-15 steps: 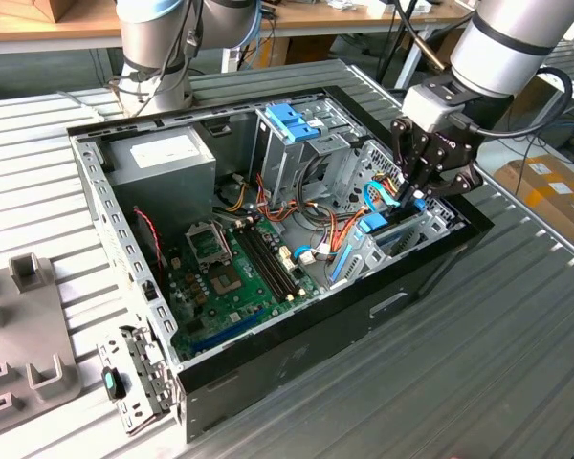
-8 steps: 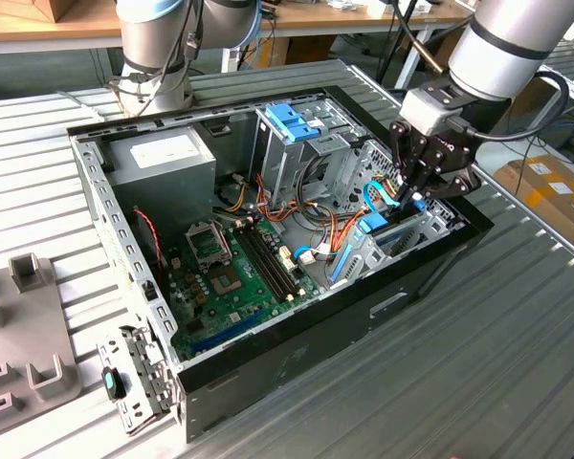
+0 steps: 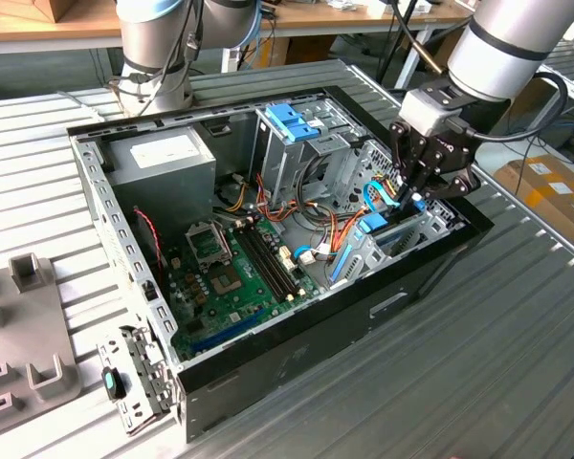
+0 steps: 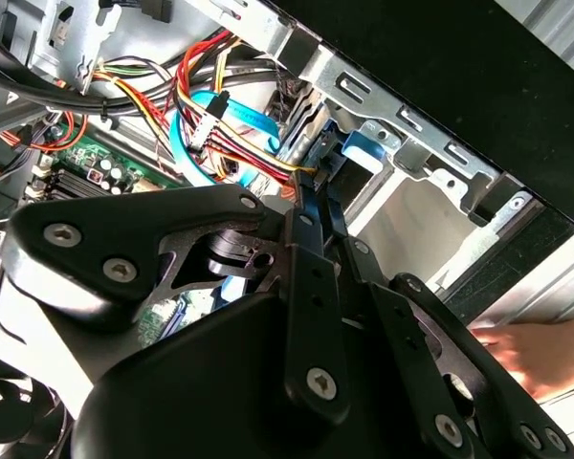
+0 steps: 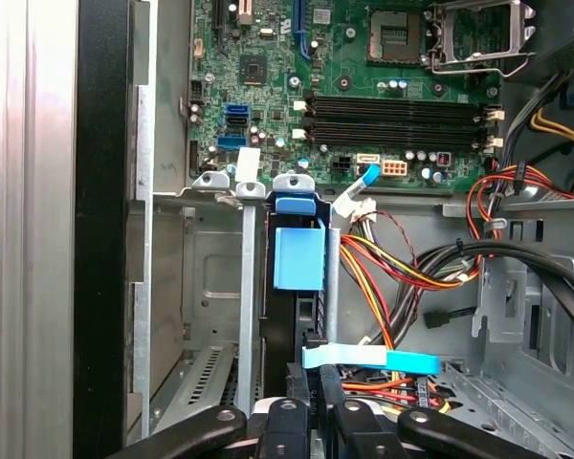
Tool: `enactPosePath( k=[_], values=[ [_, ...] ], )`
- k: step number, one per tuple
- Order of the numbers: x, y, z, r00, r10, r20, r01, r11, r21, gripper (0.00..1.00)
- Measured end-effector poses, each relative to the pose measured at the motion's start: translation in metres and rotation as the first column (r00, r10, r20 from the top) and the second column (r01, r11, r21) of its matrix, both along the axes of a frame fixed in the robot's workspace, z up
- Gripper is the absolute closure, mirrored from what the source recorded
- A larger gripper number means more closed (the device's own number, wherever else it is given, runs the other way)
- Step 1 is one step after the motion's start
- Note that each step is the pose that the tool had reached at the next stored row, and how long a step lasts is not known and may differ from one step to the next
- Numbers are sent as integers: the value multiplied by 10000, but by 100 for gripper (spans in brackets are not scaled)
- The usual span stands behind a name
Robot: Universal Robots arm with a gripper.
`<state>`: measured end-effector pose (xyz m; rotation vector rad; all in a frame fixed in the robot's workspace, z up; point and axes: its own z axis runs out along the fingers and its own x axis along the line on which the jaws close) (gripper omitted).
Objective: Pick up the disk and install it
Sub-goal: 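Insert the second disk wire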
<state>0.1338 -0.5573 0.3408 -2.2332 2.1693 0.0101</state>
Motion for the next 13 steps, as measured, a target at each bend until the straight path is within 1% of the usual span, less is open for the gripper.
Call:
enactPosePath(
  k=[6,7,8,9,10,11,13],
  values=[
    [0,0,-2,10000,0,0,0,10000,3,84],
    [0,1,-7,10000,0,0,0,10000,14,84],
    [0,0,-8,10000,1,0,-1,10000,14,83],
    [0,0,-7,10000,0,0,0,10000,12,77],
    [0,0,-3,10000,0,0,0,10000,4,77],
    [0,0,-3,10000,0,0,0,10000,3,70],
    [0,0,2,10000,0,0,0,10000,2,70]
  ],
)
